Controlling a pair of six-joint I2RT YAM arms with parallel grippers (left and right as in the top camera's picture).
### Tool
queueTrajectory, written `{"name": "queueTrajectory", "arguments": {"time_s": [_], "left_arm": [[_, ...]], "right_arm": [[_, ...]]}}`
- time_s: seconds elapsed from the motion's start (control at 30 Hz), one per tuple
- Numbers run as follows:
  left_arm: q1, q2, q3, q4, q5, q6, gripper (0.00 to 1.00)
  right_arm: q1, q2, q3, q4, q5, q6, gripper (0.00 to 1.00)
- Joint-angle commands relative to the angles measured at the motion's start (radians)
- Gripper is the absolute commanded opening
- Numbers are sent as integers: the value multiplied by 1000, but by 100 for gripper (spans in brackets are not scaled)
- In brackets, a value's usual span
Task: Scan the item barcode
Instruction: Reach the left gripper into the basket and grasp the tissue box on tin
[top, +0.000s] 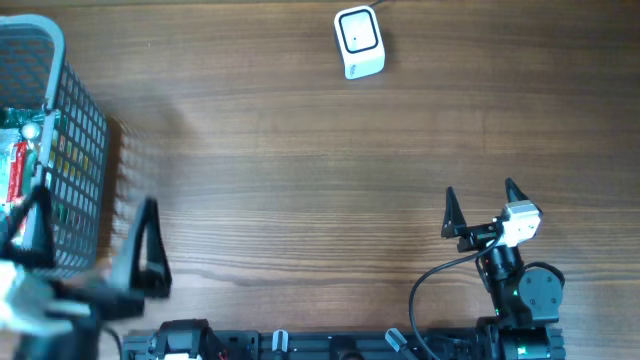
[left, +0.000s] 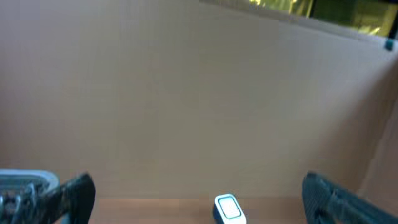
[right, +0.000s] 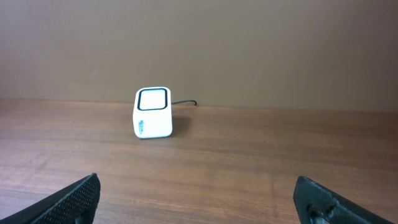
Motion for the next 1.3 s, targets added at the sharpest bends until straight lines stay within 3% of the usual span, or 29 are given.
{"name": "queueTrajectory", "arguments": {"time_s": [0.0, 0.1, 0.2, 0.43, 0.47, 0.6, 0.77, 1.0, 1.1, 1.23, 1.27], "left_arm": [[-3, 284, 319, -293, 5, 5, 100], [-3, 484, 499, -531, 6, 4, 100], [-3, 575, 503, -580, 10, 4, 100], [-3, 616, 503, -582, -51, 5, 100], [-3, 617, 503, -579, -176, 5, 100], [-3, 626, 503, -576, -391, -64, 100], [-3, 670, 503, -576, -463, -140, 100], [3, 756, 503, -492, -483, -138, 100], [86, 776, 503, -426, -486, -89, 100], [309, 794, 503, -403, -468, -71, 100], [390, 800, 503, -407, -406, -74, 100]], "right_arm": [[-3, -2, -1, 6, 2, 6, 100], [-3, -2, -1, 6, 2, 6, 100], [-3, -2, -1, 6, 2, 6, 100], [-3, -2, -1, 6, 2, 6, 100], [-3, -2, -1, 6, 2, 6, 100], [-3, -2, -1, 6, 2, 6, 100], [-3, -2, -1, 6, 2, 6, 100], [-3, -2, -1, 6, 2, 6, 100], [-3, -2, -1, 6, 2, 6, 100], [-3, -2, -1, 6, 2, 6, 100], [-3, -2, -1, 6, 2, 6, 100]]}}
